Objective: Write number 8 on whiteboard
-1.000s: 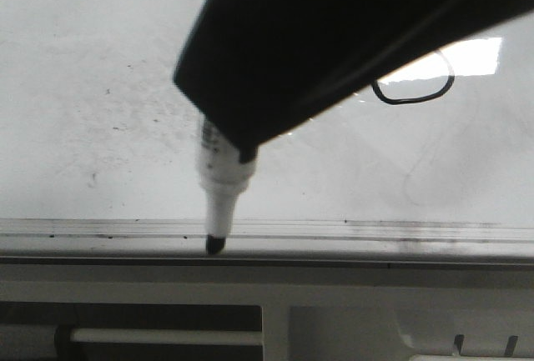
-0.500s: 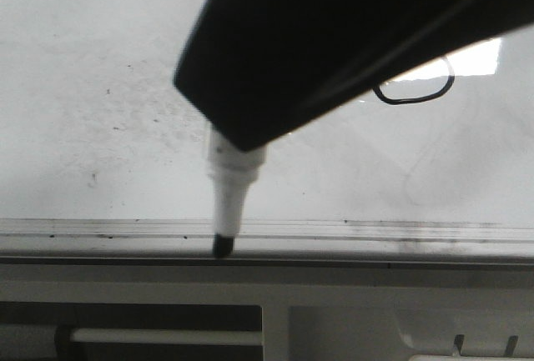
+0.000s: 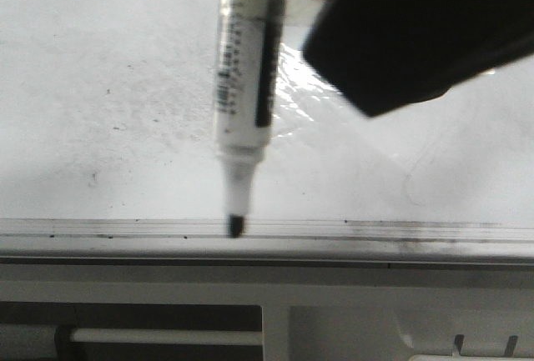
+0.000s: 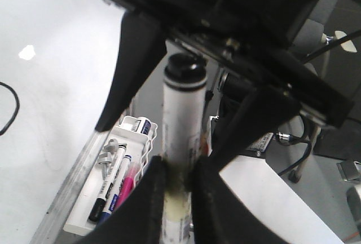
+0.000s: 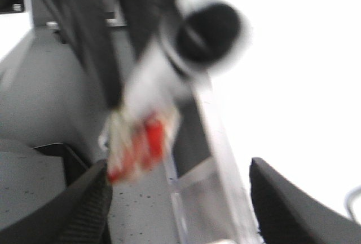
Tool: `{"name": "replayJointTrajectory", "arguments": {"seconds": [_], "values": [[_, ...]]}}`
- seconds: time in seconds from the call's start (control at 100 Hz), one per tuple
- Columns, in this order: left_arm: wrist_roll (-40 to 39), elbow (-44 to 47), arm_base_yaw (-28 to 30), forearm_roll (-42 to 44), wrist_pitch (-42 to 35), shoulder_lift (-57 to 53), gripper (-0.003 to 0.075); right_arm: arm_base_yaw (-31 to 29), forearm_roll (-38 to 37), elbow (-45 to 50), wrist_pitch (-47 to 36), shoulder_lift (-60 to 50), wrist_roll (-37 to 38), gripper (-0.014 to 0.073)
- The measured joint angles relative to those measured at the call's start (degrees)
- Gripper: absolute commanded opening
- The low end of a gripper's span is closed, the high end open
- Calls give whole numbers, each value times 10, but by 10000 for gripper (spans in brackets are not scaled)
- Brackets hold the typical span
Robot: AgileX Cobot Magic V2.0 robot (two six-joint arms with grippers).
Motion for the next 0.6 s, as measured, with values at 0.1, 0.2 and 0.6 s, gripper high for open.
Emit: {"name": "replayJointTrajectory", "arguments": {"seconds": [0.1,0.2,0.6], "values": [[0,0,10,2,-1,0,-20,-32,-10,0,15,-35,0,435],[0,0,19,8,-1,0,-20,-68,-15,0,31,-73,1,316],[-32,0,22,-19,-190,0,-20,-126,-28,0,48,-184,13,-69]]}}
